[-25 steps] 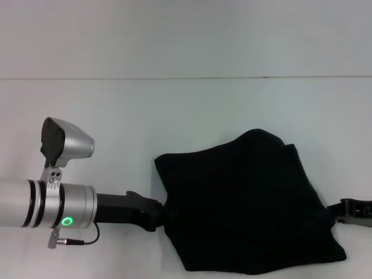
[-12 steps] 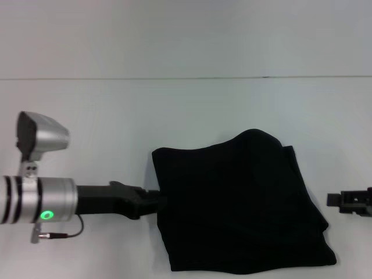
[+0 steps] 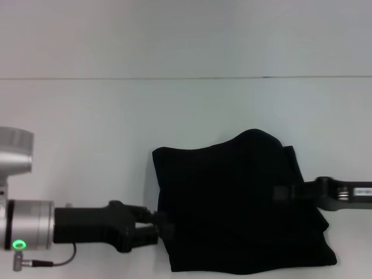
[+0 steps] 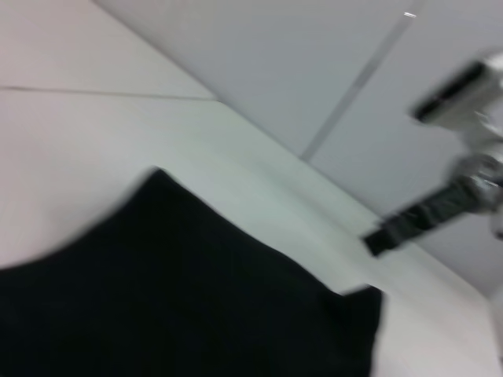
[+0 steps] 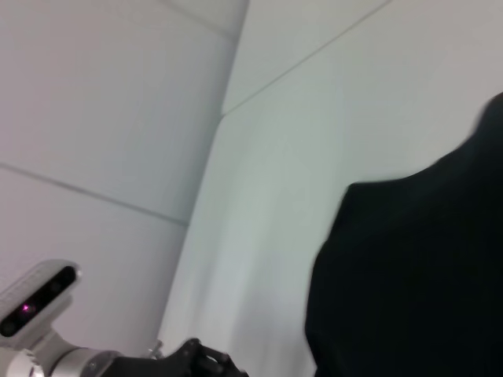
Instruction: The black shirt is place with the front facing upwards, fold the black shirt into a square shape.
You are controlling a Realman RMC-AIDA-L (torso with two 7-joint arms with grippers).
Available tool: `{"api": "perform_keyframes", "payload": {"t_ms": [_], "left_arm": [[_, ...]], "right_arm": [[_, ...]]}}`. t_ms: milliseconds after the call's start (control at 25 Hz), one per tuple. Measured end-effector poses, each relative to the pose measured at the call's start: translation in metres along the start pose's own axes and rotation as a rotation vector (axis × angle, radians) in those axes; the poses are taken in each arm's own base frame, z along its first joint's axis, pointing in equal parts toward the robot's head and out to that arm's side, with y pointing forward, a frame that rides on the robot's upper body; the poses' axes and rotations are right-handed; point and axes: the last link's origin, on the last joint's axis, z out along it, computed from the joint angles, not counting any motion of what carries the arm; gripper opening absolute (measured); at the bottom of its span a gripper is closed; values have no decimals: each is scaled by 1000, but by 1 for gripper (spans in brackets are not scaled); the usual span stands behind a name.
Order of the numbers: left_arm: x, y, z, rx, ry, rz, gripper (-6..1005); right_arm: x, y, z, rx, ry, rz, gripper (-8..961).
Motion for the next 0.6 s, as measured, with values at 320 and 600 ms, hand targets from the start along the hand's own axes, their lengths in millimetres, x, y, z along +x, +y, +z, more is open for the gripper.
{"api": "perform_keyframes", "payload": {"t_ms": [320, 600], "left_arm": [[-15, 4, 22, -34, -16, 40, 347], [-26, -2, 41, 24, -88, 44, 343]], "right_arm": [[6, -1, 35, 26, 113, 26, 109], [23, -17, 22, 82, 128, 93, 0]]}}
